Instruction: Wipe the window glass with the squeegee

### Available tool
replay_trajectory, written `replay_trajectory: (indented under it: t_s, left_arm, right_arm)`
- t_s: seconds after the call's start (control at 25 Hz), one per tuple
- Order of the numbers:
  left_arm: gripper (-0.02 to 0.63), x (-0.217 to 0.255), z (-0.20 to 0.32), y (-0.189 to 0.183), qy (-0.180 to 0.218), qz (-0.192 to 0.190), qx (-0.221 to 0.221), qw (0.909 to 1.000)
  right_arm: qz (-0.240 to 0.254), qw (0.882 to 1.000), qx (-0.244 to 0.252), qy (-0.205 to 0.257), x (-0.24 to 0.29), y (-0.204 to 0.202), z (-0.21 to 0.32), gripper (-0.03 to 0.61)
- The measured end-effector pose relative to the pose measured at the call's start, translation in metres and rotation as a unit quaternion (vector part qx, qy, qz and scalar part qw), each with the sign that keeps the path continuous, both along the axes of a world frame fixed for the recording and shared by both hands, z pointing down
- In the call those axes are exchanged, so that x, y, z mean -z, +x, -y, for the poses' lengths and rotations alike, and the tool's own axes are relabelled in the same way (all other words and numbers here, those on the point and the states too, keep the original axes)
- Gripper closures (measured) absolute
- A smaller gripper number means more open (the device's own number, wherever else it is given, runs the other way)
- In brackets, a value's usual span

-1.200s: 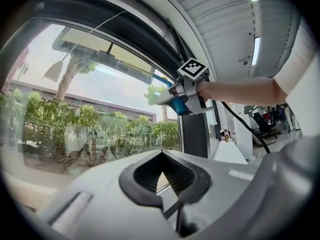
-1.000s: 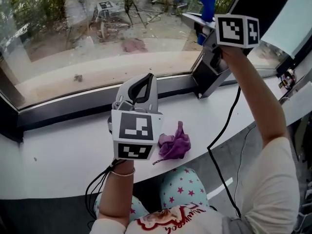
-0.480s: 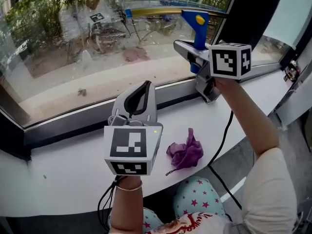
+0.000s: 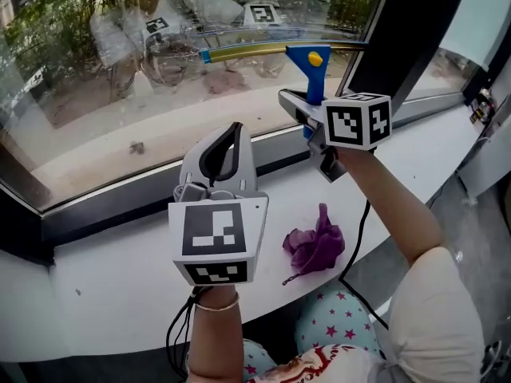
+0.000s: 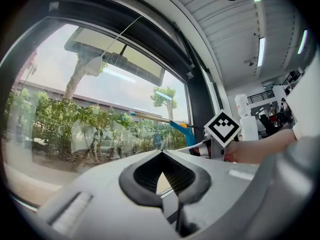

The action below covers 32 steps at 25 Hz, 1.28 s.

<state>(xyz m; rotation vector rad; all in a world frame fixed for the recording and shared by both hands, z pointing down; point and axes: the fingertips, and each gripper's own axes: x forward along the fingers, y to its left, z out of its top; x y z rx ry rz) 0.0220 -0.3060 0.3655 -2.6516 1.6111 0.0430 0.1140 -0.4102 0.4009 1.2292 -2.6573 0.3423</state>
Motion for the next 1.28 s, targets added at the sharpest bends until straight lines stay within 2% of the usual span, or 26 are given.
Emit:
replay_trajectory:
  t_s: [0.12,0.32,0.44,0.6,0.8,0.92,1.12,1.28]
  left_arm:
    - [0.612,0.001,0.001,0.000,0.001,-0.004,0.005,1.0000]
    - [0.612,-0.003,0.001,-0.003,-0.014,-0.037,0.007,0.9992]
    - [0.612,-0.002,-0.004,-0.006,-0.009,-0.033,0.012,0.9993]
    - [0.613,-0.006,-0.009,-0.012,-0.006,-0.010,0.026,0.9996]
    - [0.612,-0.007,-0.020,-0.018,-0.002,-0.008,0.032,0.9995]
    - [0.612,-0.009,-0.023,-0.017,-0.006,-0.010,0.034,0.9993]
    - [0.612,-0.010,-0.024,-0.014,-0.002,0.010,0.031,0.9994]
    - [0.612,-0.015,-0.027,-0.012,-0.013,0.004,0.025,0.9996]
  right_arm:
    - [-0.001,1.000,-0.012,-0.001,-0.009,0.004,0.002,0.551]
    - [0.012,0.999,-0.030,-0.019,-0.032,-0.003,0.001,0.551]
    - [0.022,0.998,-0.038,-0.038,-0.051,-0.003,-0.001,0.551]
    - [0.016,0.997,-0.043,-0.062,-0.070,0.001,-0.003,0.552]
    - [0.025,0.993,-0.035,-0.106,-0.091,0.000,-0.013,0.552]
    - [0.007,0.993,-0.031,-0.117,-0.102,0.005,-0.018,0.552]
    - [-0.007,0.990,-0.033,-0.136,-0.118,0.009,-0.025,0.552]
    - [-0.015,0.987,-0.030,-0.158,-0.137,0.011,-0.033,0.552]
